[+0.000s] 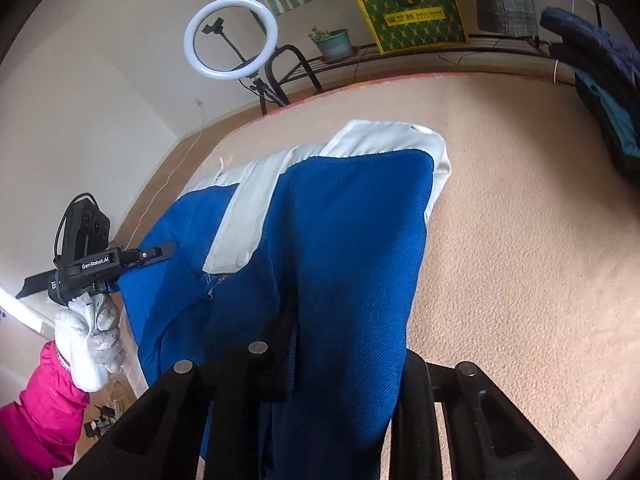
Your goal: Fold large clothes
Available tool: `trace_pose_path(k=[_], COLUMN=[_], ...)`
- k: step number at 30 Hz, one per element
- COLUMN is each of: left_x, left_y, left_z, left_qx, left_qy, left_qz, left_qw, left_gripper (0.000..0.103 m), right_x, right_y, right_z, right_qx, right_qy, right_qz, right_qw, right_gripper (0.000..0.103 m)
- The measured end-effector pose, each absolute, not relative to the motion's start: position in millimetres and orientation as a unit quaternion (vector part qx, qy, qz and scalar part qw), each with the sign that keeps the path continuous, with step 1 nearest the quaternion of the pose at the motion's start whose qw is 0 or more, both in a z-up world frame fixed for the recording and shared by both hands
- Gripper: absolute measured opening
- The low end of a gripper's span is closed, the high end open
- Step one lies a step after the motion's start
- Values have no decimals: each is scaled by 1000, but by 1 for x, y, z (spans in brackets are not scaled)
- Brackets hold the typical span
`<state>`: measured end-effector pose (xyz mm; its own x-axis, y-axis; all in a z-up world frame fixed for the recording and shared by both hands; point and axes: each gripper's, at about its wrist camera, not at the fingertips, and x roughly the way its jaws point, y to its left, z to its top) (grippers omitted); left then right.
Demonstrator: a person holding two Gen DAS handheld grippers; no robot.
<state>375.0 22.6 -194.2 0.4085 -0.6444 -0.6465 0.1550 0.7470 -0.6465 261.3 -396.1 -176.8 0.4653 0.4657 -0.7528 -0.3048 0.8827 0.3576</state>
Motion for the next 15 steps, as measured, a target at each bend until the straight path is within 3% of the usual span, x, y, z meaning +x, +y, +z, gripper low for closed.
trace_pose_path(k=[15], left_x=[351], left_y=[-51], left_z=[-152], left_qx=[-223], left_qy=[474], left_qz=[-326], left_qw=[787], left_gripper=[27], right_x=[226], right_y=[-437], right_z=[-126], right_qx=[29], right_qy=[443], right_qz=[187], right_qw=[876], right_gripper=[19])
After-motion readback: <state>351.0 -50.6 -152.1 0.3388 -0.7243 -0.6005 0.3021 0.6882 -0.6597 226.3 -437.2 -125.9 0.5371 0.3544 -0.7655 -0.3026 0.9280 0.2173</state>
